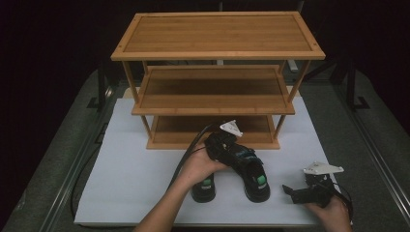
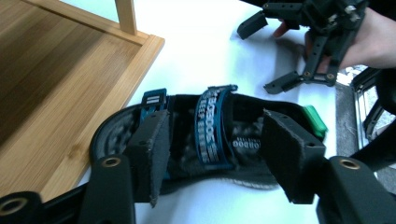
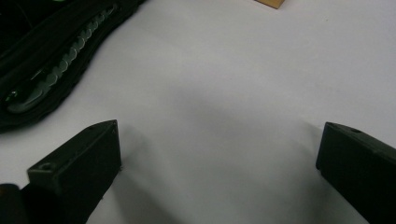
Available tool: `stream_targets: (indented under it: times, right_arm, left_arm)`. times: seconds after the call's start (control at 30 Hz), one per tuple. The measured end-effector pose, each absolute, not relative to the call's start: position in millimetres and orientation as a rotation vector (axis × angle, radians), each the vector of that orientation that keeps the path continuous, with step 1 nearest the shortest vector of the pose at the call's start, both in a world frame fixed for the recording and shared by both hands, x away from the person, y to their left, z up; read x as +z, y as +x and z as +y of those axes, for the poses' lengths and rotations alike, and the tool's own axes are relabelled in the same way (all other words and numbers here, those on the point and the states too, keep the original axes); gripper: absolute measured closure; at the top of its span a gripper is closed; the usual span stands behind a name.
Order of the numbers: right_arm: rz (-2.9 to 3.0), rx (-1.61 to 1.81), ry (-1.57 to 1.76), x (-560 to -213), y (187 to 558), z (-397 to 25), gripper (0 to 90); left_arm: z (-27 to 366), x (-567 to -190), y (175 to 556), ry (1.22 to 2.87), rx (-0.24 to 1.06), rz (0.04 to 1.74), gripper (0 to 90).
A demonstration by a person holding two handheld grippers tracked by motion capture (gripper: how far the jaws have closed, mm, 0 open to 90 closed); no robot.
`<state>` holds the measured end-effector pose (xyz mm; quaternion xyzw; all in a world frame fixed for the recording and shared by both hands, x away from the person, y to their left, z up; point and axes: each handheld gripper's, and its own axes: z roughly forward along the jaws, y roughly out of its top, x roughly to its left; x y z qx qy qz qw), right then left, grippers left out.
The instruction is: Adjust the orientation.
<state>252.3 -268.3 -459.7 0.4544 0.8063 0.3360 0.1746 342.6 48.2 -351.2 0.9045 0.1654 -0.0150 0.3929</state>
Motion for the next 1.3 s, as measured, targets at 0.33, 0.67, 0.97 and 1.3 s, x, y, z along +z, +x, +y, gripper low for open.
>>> stream_targets:
  times: [0.33,0.67,0.97,1.3]
  right_arm:
    - [2.290,0.945,1.292,-459.2,252.6,-267.7,0.0]
    - [2.300,0.927,1.287,-454.3,252.2,-266.9,12.1]
    - [2.391,1.025,1.169,-424.7,256.0,-260.6,34.1]
    - [2.501,1.188,0.984,-383.7,277.9,-239.8,45.9]
  left_arm:
    - [99.5,-341.8,330.1,2.292,0.037,0.452,29.6]
    - [159.2,-348.3,312.1,2.272,0.144,0.515,20.2]
    - [213.1,-369.0,296.6,2.240,0.219,0.616,19.2]
    - [254.8,-400.9,285.6,2.246,0.240,0.729,17.0]
